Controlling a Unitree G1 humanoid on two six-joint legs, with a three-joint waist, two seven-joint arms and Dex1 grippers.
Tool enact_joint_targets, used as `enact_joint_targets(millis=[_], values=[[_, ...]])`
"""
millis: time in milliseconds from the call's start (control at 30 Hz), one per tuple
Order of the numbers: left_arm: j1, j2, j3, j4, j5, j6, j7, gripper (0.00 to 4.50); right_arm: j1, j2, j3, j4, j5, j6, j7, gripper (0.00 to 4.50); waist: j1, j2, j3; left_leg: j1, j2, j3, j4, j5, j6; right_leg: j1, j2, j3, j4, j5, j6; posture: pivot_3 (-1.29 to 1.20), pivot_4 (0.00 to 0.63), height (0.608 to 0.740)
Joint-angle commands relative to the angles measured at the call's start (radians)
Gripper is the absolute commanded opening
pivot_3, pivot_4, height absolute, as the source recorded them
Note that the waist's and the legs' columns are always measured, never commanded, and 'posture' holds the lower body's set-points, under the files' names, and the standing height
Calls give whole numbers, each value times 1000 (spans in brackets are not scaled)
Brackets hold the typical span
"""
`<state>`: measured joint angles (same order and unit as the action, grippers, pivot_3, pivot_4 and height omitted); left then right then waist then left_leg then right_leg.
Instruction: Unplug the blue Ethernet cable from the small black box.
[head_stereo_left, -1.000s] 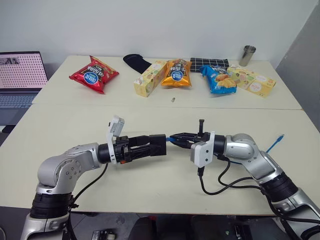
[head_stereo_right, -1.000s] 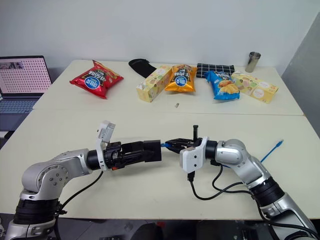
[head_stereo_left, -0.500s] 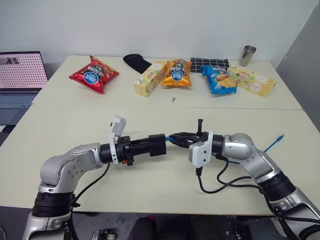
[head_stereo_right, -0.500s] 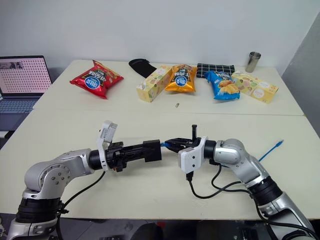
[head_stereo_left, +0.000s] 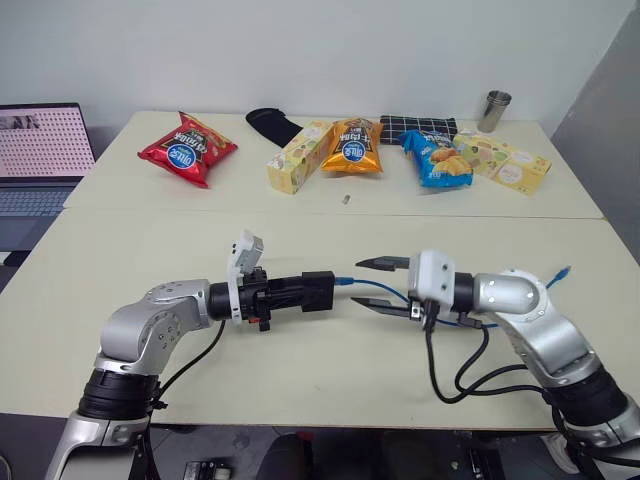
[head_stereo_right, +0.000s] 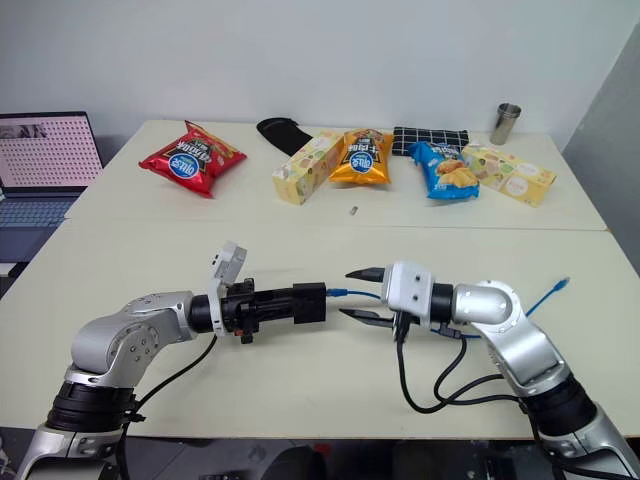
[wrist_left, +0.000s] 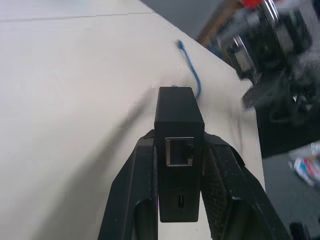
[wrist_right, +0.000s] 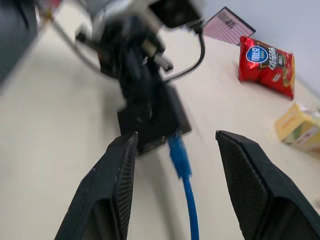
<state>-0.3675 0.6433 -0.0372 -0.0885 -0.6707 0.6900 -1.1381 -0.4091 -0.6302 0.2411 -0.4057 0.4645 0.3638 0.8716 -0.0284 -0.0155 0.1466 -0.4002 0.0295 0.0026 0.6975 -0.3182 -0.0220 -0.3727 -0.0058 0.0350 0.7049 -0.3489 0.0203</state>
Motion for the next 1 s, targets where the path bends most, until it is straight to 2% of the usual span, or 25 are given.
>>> enact_joint_targets(millis=[33,233,1000], values=[[-29,17,-28,1,49,-112,-100,788,-12,27,-72,-77,243,290,-70,2631,0,0,0,0,0,0,0,0,0,0,0,0,0,0,0,0,150,740],[-53,19,-32,16,51,-137,-167,788,-30,63,-93,-41,321,452,-114,2631,0,0,0,-1,-1,0,0,0,0,0,0,0,-1,0,0,0,150,740],[-36,18,-1,-2,24,-126,-183,788,-44,80,-65,18,270,456,-38,2631,-1,0,0,-1,-1,0,0,0,1,0,0,0,-1,0,0,0,150,740]])
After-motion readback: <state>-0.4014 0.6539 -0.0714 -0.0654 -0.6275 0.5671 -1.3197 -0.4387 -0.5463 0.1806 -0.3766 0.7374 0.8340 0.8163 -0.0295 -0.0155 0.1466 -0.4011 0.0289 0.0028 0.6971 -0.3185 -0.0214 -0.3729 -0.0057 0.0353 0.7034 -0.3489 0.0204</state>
